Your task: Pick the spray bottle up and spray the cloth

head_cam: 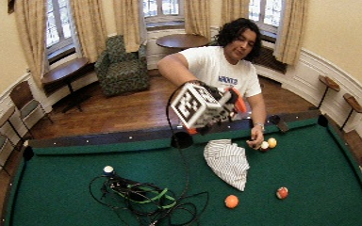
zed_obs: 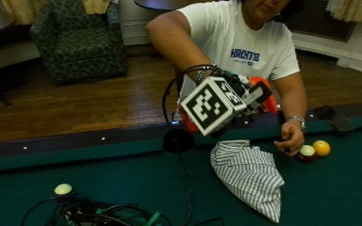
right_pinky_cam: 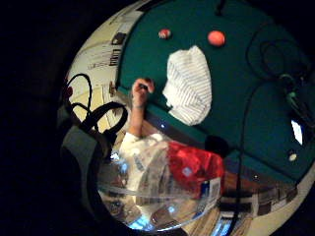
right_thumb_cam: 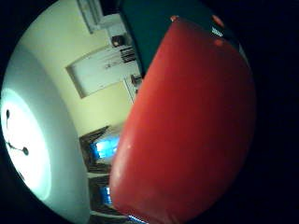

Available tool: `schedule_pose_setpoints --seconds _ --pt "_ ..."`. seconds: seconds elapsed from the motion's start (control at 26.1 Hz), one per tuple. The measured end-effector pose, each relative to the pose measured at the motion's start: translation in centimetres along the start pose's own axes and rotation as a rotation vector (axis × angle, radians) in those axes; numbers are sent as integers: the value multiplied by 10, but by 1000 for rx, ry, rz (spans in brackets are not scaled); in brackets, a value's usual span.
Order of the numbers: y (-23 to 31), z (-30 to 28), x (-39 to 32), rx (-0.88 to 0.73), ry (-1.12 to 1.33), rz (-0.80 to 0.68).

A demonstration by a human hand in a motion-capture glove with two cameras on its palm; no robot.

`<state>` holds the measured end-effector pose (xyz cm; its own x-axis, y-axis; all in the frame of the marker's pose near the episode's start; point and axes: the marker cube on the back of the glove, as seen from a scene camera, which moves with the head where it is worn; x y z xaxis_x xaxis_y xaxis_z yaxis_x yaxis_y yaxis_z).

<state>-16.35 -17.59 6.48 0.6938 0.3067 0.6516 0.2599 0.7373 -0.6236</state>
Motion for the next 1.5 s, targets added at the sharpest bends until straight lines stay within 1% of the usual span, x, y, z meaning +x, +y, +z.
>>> schedule_pose_setpoints --seconds 0.27,0.61,0.88,1.0,1.5 --pt "-39 66 54 -234 50 235" --pt "-64 112 109 -401 134 461" --pt "-72 138 138 -518 195 572" --pt "-74 147 148 -542 213 607" --pt "-81 155 162 -548 221 630"
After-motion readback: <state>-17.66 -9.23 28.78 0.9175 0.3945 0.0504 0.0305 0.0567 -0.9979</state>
